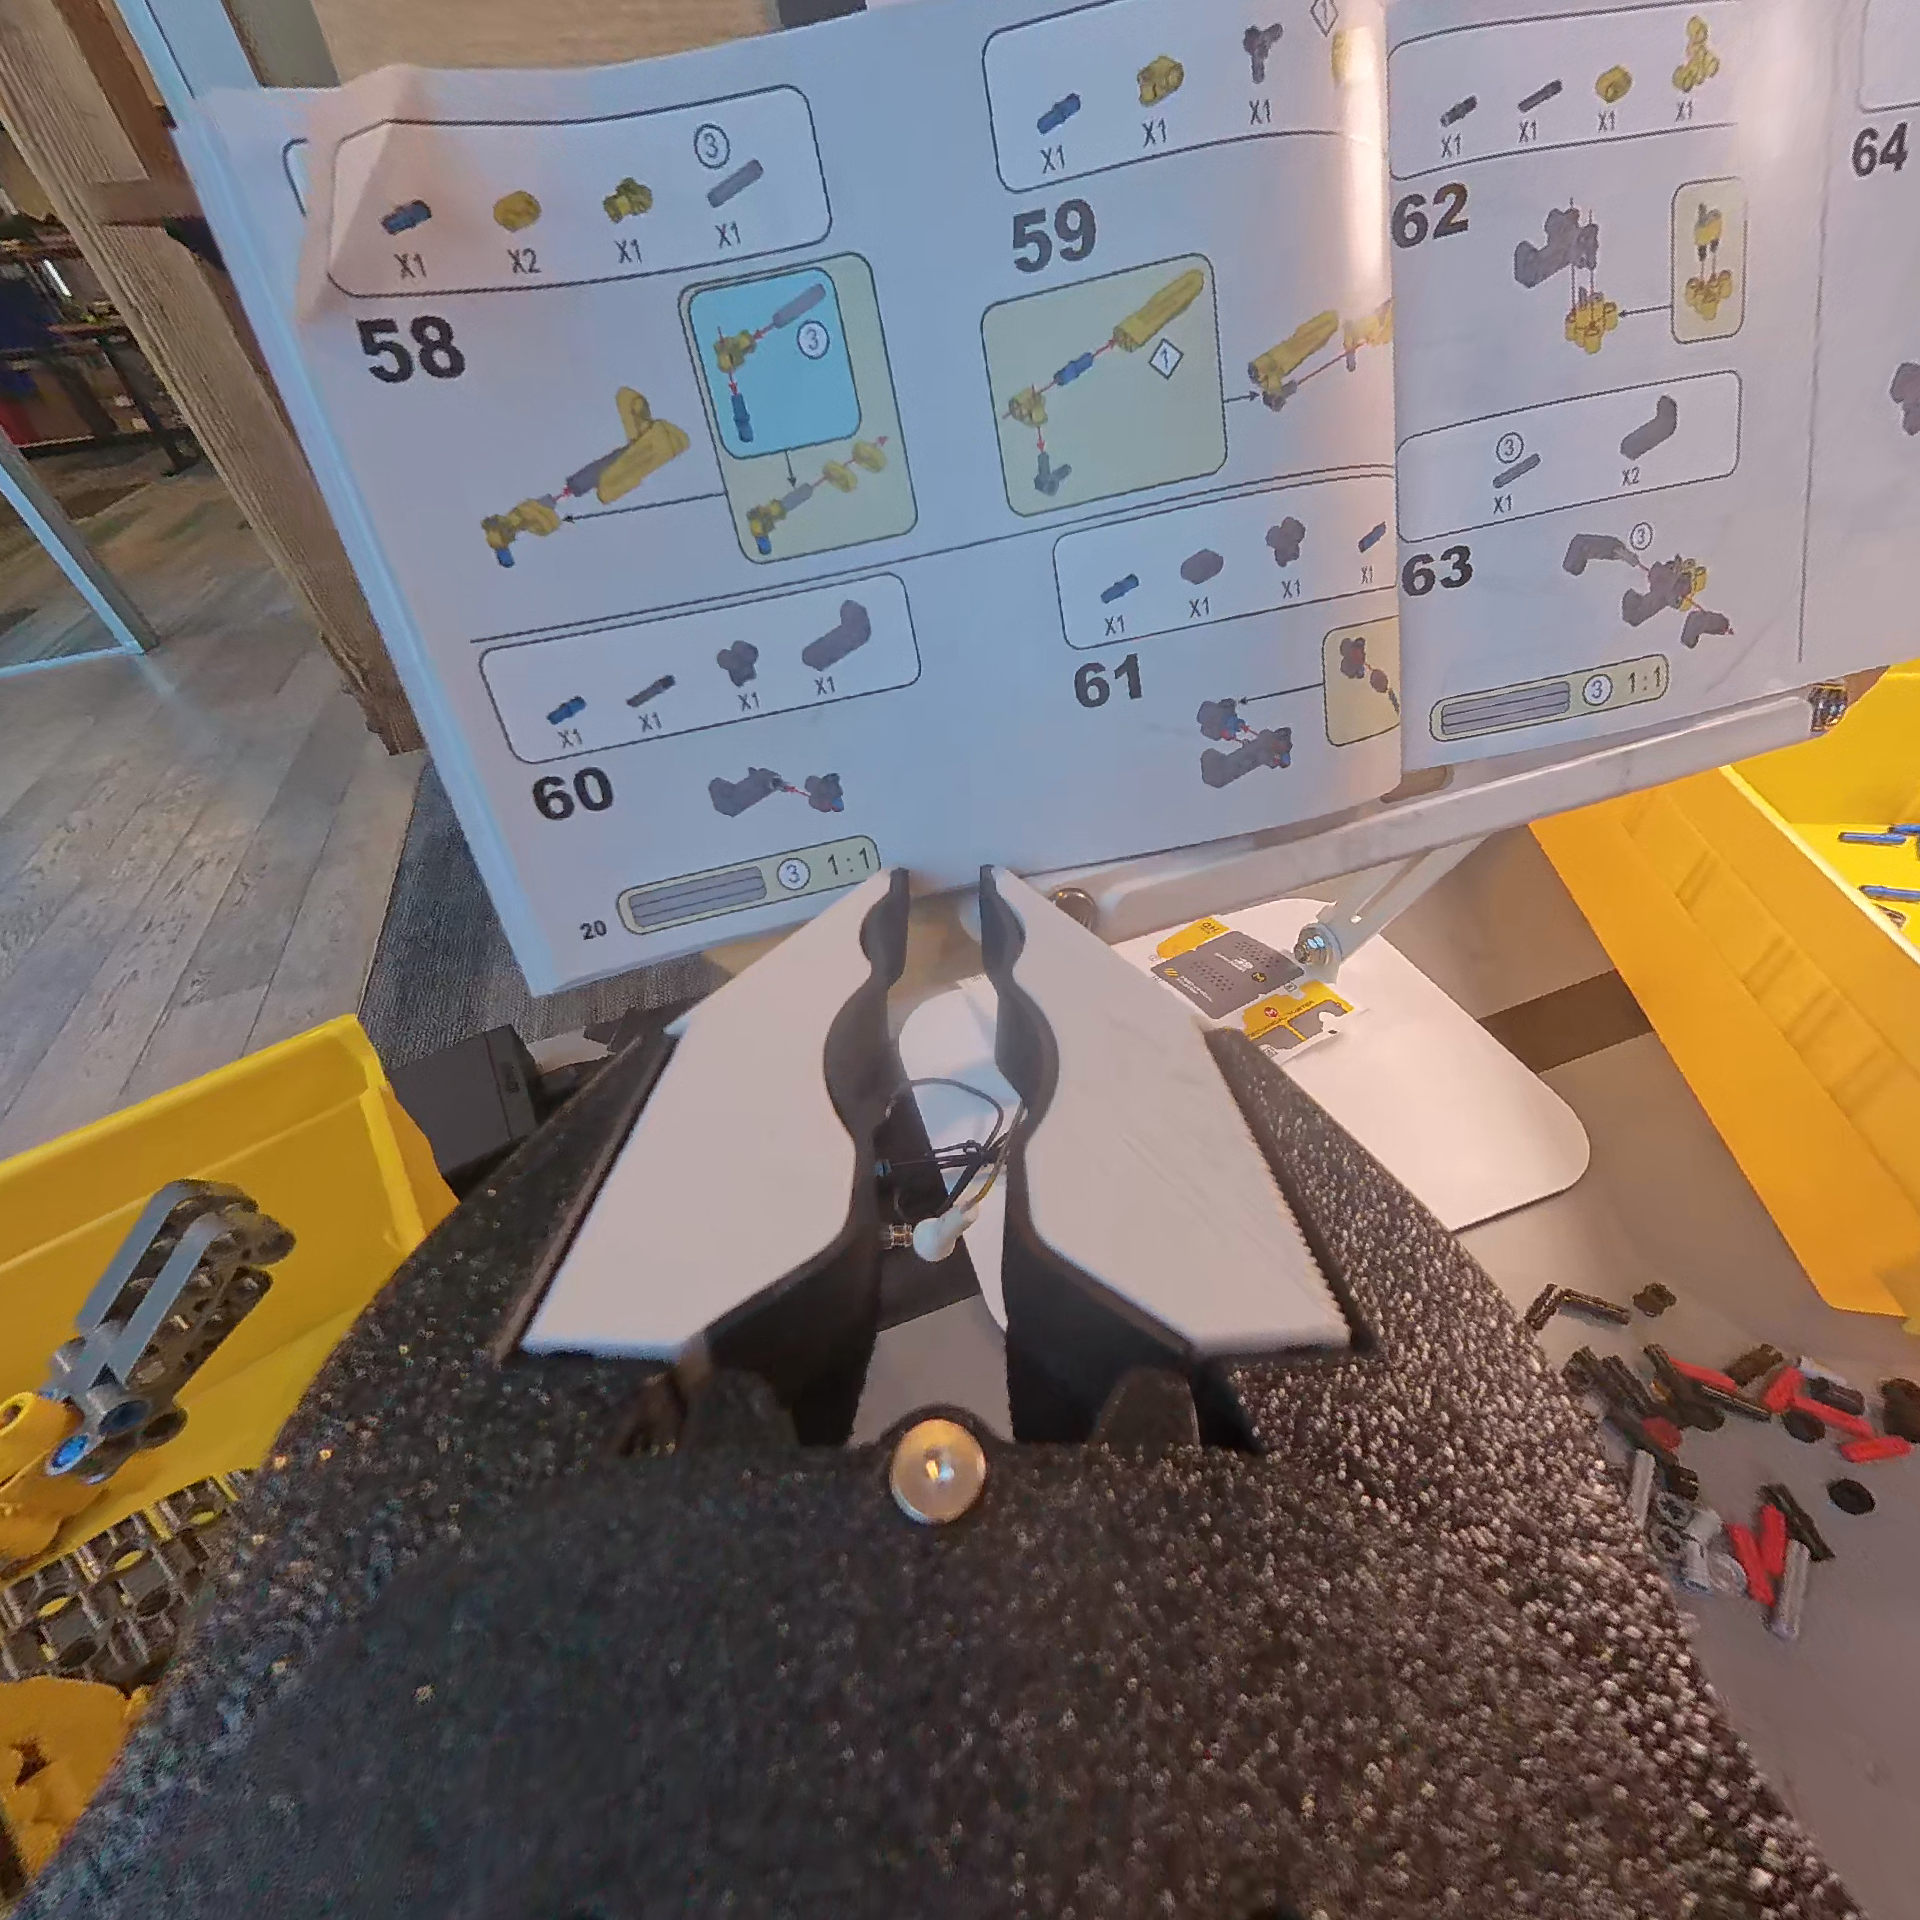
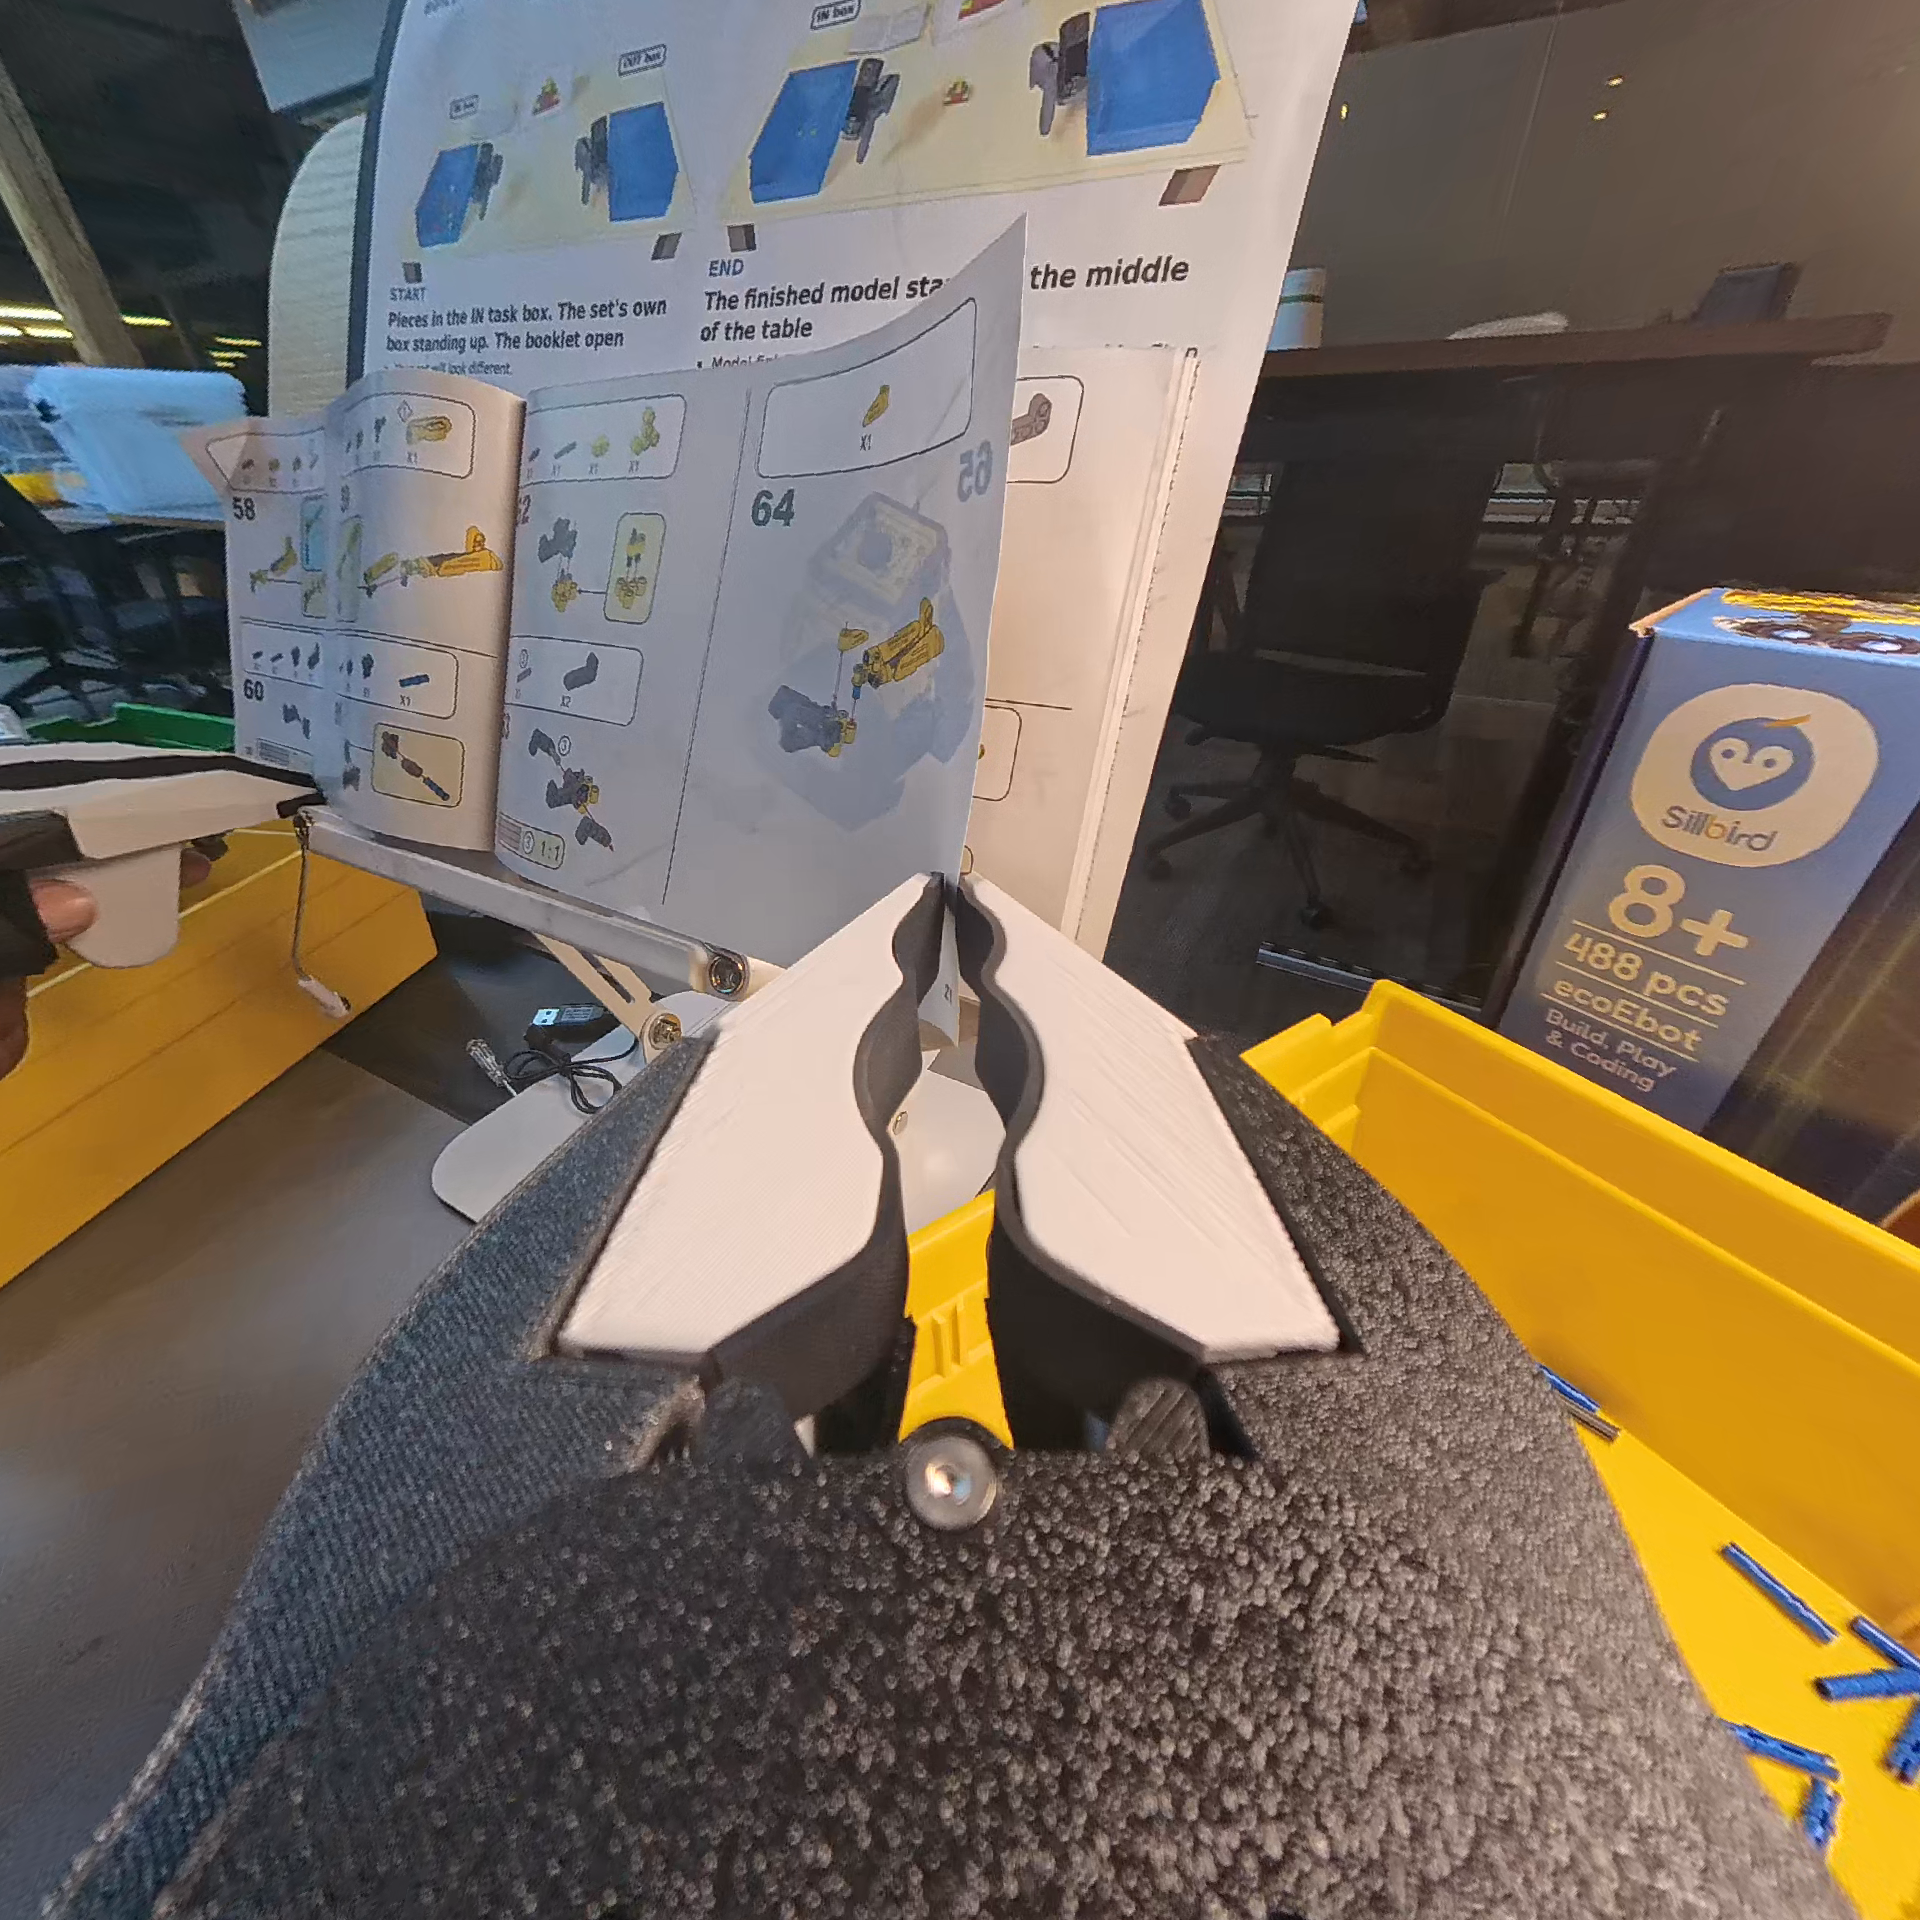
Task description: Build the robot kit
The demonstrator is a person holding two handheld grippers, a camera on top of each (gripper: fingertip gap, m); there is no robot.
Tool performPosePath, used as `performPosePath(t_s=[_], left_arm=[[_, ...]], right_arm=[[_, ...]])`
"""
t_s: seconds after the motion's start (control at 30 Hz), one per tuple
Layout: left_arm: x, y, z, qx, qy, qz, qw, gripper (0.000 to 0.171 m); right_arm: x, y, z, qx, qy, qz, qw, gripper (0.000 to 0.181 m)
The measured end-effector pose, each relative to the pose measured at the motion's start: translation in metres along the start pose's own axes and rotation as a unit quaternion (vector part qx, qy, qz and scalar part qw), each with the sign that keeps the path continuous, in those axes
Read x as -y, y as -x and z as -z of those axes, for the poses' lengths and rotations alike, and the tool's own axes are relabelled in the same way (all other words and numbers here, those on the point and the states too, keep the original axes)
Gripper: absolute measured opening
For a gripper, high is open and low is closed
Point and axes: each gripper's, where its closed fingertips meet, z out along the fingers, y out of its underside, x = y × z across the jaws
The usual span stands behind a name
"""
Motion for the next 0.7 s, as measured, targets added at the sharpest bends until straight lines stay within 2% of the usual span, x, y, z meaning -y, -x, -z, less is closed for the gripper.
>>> performPosePath(t_s=[0.43, 0.7], left_arm=[[0.001, 0.0, 0.001, 0.003, -0.005, 0.001, 1.0, 0.014], [0.012, -0.003, 0.014, 0.001, -0.031, -0.001, 1.0, 0.018]], right_arm=[[0.002, 0.004, 0.003, 0.021, -0.004, 0.002, 1.0, 0.0], [0.005, 0.007, 0.006, 0.044, -0.014, -0.009, 0.999, 0.0]])
